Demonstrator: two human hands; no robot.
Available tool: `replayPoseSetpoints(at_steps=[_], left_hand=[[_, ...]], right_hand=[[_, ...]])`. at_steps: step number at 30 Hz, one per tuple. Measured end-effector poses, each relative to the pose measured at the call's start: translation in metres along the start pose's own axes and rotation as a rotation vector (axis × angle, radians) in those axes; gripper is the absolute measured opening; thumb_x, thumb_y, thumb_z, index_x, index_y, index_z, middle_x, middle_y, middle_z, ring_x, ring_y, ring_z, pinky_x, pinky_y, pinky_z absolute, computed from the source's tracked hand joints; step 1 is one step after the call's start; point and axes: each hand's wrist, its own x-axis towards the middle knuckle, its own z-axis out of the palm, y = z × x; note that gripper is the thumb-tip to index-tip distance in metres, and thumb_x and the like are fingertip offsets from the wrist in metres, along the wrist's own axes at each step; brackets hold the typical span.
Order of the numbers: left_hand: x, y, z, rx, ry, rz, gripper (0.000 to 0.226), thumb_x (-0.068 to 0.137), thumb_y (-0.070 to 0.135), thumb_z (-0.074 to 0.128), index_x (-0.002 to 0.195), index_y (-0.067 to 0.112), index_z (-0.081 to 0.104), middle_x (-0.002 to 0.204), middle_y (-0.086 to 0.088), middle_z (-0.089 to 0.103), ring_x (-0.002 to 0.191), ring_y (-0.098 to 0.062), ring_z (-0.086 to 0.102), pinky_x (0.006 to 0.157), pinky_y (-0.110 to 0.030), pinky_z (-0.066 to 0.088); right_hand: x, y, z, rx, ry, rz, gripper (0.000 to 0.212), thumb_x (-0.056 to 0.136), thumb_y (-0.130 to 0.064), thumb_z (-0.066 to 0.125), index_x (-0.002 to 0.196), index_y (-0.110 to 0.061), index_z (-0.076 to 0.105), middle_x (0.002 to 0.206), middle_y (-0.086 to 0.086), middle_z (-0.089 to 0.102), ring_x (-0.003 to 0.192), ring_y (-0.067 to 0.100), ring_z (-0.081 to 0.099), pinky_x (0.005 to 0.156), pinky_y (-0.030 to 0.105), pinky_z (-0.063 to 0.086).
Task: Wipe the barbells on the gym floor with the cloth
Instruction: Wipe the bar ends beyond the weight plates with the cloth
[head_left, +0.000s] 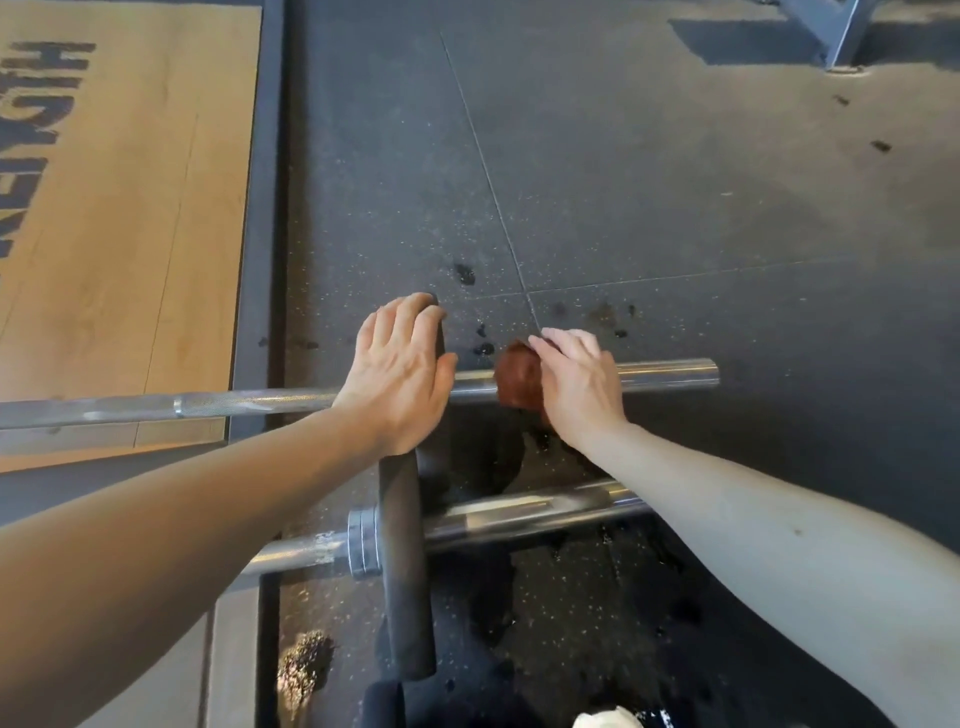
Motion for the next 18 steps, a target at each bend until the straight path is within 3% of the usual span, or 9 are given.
replayPoseSetpoints(at_steps=[3,7,10,12,15,18], left_hand=[[0.004,0.004,0.004,0.0,0.014,-0.016,0.048,0.102,0.034,0.042,0.144,0.01,0.038,0.154,-0.01,0.032,0.142,-0.033,0.027,0.118,-0.055,0.028],[0.005,0.008,0.008,-0.018,0.043,-0.032,0.048,0.099,0.035,0.04,0.14,0.008,0.044,0.151,-0.011,0.037,0.139,-0.035,0.031,0.113,-0.057,0.033],[0.007,0.006,0.007,-0.009,0.043,-0.039,0.05,0.098,0.037,0.039,0.14,0.009,0.045,0.15,-0.011,0.038,0.139,-0.035,0.031,0.113,-0.057,0.031],[0.006,0.006,0.009,-0.005,0.043,-0.03,0.047,0.1,0.035,0.043,0.139,0.009,0.045,0.149,-0.011,0.039,0.138,-0.036,0.032,0.113,-0.058,0.031],[0.005,0.008,0.009,0.0,0.053,-0.03,0.045,0.1,0.032,0.046,0.138,0.009,0.046,0.149,-0.012,0.039,0.138,-0.036,0.032,0.114,-0.057,0.032],[0.004,0.009,0.011,0.008,0.056,-0.027,0.045,0.1,0.032,0.046,0.139,0.008,0.047,0.148,-0.013,0.039,0.138,-0.037,0.033,0.113,-0.057,0.032]], right_hand=[[-0.01,-0.026,0.002,-0.116,-0.166,-0.064,0.051,0.106,-0.041,0.041,0.154,-0.024,0.041,0.16,-0.005,0.039,0.145,0.023,0.03,0.111,0.05,0.03],[-0.002,-0.067,0.017,-0.082,-0.169,-0.126,0.053,0.098,-0.023,0.056,0.15,-0.023,0.044,0.15,-0.007,0.048,0.134,0.024,0.039,0.103,0.046,0.036],[0.005,-0.041,0.004,-0.067,-0.165,-0.204,0.04,0.101,-0.022,0.054,0.141,-0.024,0.054,0.138,-0.005,0.059,0.122,0.025,0.049,0.095,0.044,0.04],[-0.002,0.003,-0.012,-0.069,-0.103,-0.067,0.031,0.106,-0.024,0.047,0.133,-0.021,0.062,0.129,0.0,0.065,0.115,0.026,0.052,0.093,0.044,0.041],[-0.01,0.067,-0.036,-0.23,-0.069,0.209,0.035,0.108,-0.029,0.041,0.12,-0.017,0.071,0.122,0.0,0.07,0.116,0.025,0.051,0.096,0.045,0.043],[0.003,0.048,-0.033,-0.266,-0.065,0.405,0.032,0.107,-0.033,0.044,0.103,-0.021,0.074,0.107,-0.003,0.072,0.114,0.022,0.048,0.095,0.045,0.041]])
